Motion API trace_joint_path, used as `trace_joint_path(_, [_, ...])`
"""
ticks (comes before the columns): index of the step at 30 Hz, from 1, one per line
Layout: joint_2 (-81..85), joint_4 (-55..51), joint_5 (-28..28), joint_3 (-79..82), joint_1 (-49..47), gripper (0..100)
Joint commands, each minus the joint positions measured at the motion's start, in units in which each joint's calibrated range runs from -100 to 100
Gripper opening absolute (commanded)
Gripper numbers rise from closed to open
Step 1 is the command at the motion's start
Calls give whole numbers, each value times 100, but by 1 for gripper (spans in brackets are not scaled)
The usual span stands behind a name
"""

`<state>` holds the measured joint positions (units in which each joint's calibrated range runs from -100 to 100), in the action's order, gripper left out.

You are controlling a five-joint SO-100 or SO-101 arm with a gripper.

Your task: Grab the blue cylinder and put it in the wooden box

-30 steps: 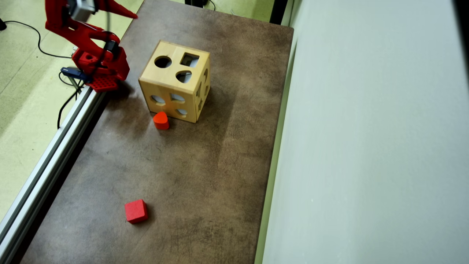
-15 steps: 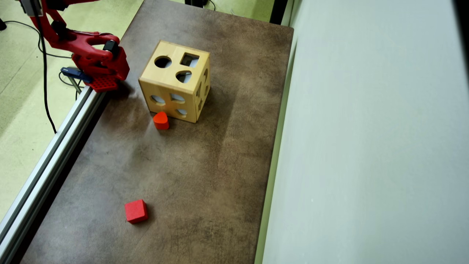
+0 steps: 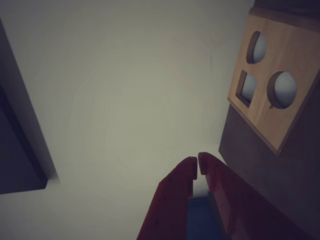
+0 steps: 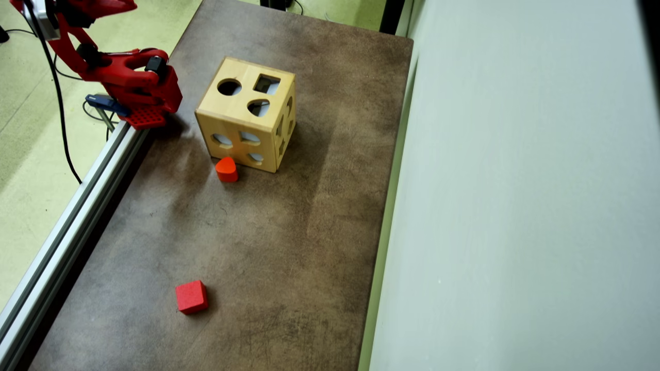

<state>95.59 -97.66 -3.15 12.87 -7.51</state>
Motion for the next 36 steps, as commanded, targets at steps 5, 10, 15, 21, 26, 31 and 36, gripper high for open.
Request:
trace_joint_path(5, [-18,-57,20,735,23,1])
trace_joint_path(10, [-18,-49,20,744,15,1])
trace_joint_path(15, [-9,-25,20,771,1,1])
trace_joint_path(21, [-9,-17,15,780,-7,1])
trace_joint_path(26, [-9,-9,5,788,1,1])
trace_joint_path(31, [-9,-9,5,788,1,1])
trace_joint_path(36, [-9,-9,5,788,1,1])
